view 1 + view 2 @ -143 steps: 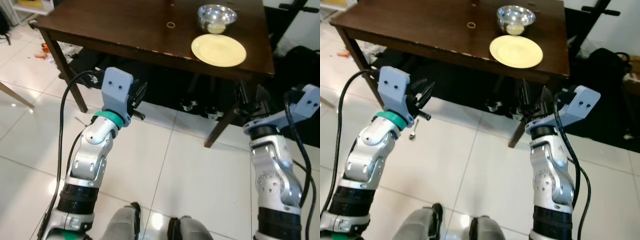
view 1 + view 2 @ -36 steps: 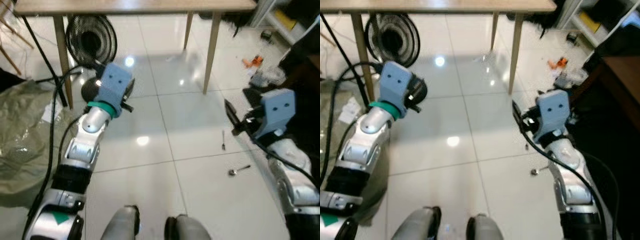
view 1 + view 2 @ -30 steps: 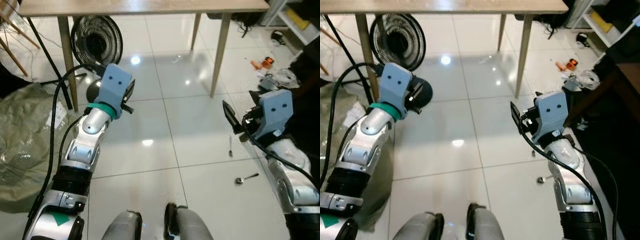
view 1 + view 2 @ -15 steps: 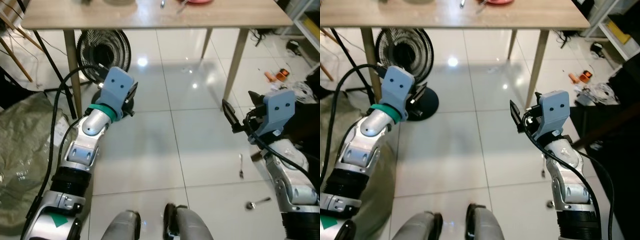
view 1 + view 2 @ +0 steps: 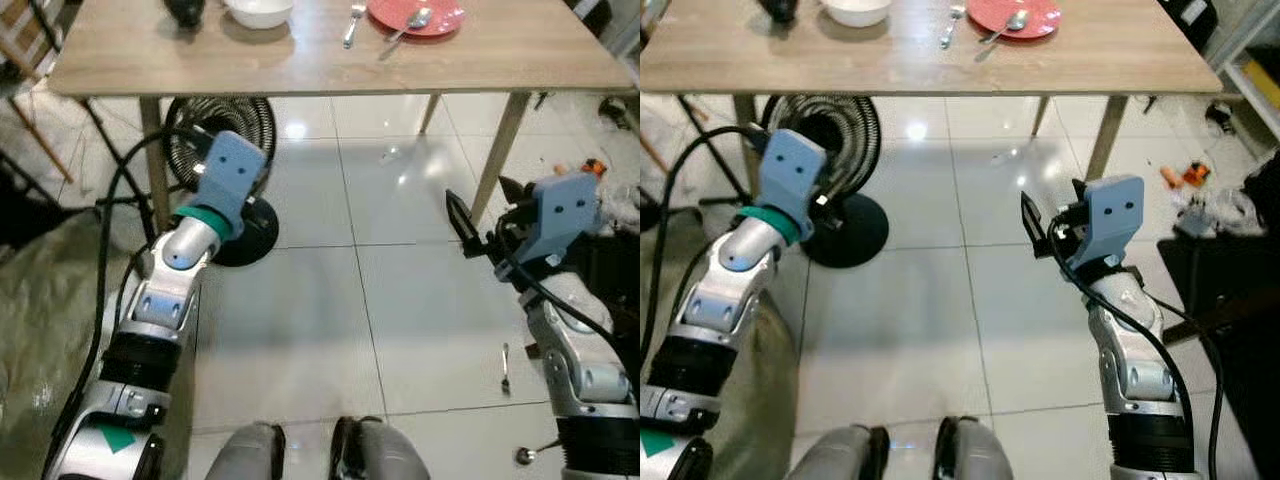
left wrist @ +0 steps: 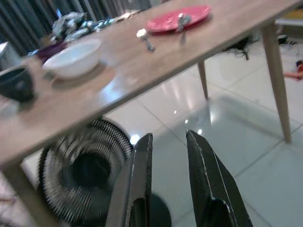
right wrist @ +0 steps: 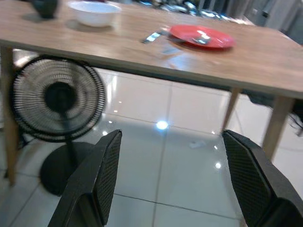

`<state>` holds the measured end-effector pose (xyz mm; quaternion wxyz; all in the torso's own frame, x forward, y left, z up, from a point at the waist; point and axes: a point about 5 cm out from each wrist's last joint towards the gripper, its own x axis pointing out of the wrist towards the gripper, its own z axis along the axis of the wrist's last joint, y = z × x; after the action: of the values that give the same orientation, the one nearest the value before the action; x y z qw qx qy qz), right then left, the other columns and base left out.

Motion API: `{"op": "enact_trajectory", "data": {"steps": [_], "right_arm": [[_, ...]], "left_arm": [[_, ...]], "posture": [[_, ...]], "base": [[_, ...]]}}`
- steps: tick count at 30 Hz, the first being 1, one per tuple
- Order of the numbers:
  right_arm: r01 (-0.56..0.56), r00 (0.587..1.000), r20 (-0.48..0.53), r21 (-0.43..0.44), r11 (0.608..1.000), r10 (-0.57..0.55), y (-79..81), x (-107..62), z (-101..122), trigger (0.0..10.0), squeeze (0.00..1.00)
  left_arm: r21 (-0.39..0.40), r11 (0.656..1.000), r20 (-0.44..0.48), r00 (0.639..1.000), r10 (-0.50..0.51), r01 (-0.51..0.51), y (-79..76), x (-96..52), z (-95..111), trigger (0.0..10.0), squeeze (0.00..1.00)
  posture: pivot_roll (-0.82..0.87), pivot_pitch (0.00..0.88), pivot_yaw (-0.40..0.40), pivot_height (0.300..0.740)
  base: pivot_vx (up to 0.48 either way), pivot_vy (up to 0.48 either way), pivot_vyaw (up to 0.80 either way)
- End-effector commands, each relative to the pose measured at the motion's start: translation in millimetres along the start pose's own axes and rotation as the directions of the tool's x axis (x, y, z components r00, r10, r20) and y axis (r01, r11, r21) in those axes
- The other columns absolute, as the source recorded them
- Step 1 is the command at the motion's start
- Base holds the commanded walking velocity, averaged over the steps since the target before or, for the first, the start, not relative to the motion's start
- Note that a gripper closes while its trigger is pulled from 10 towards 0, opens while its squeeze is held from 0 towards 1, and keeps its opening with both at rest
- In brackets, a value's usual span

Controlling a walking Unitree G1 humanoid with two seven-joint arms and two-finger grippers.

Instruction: Setting the table

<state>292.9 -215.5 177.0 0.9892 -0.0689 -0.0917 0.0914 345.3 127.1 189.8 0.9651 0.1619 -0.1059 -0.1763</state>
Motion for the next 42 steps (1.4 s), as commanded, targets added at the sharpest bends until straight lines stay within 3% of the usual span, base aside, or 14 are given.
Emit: {"op": "enact_trajectory", "data": {"steps": [1,18,42], "right_arm": [[0.036,0.999,-0.033,0.008,0.999,-0.035,-7.7,-4.5,-6,10.0,0.00],[0.050,0.998,-0.038,0.014,0.999,-0.050,-10.2,-3.3,-7,10.0,0.00],[0.016,1.000,-0.005,0.042,0.999,-0.016,0.4,6.0,-1,10.0,0.00]], "left_arm": [[-0.013,0.999,-0.007,0.999,-0.034,0.034,-9.6,0.5,-3,10.0,0.00],[-0.018,0.999,-0.006,1.000,-0.028,0.028,-10.0,0.1,-3,10.0,0.00],[-0.009,1.000,0.000,1.000,-0.003,0.003,-6.1,-0.4,-1,10.0,0.00]], "posture": [[0.12,0.083,0.028,0.740],[0.12,0.090,0.026,0.740],[0.14,0.102,0.025,0.740]], "base": [[0.461,0.000,-0.80],[0.460,0.000,-0.78],[0.461,0.000,0.00]]}}
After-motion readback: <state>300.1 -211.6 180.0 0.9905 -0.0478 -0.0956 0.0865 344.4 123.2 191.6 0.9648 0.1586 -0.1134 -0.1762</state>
